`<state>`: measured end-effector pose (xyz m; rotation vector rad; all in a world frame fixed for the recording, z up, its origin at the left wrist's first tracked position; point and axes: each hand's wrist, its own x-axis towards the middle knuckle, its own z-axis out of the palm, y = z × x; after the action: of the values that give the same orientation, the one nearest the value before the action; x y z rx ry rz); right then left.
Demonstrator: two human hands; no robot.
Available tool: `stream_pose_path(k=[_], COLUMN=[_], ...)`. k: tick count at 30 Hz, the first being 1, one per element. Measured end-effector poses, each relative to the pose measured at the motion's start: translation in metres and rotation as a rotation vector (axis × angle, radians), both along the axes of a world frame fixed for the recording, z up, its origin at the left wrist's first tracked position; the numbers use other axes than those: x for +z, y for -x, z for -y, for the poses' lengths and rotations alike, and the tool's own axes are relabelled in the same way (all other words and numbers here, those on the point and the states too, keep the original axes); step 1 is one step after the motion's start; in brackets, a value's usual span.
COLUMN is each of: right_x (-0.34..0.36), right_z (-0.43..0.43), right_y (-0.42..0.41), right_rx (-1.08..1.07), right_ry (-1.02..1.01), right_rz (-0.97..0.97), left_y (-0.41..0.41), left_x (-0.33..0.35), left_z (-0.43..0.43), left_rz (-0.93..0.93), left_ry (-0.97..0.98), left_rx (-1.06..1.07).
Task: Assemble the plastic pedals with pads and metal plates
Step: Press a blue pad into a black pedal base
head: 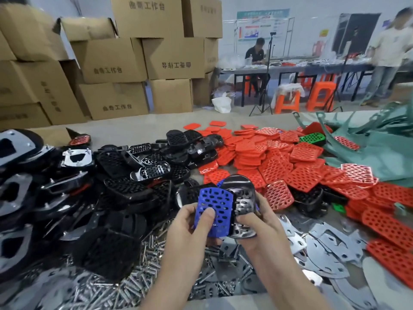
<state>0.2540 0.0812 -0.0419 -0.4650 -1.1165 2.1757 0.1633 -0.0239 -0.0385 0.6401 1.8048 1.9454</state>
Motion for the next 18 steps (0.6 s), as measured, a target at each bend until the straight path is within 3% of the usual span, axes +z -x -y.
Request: stream_pose_path(k=[18], right_x=[-0.0019], right_z=[0.0005], right_y=[-0.0002], right_rx=[-0.006], right_ry=[0.015], right_rz=[0.009], left_y=[0.0015], left_x=[-0.0017], left_z=[-0.0007], left_rz=[-0.028], left_ry=[-0.026], left_rx=[-0.059])
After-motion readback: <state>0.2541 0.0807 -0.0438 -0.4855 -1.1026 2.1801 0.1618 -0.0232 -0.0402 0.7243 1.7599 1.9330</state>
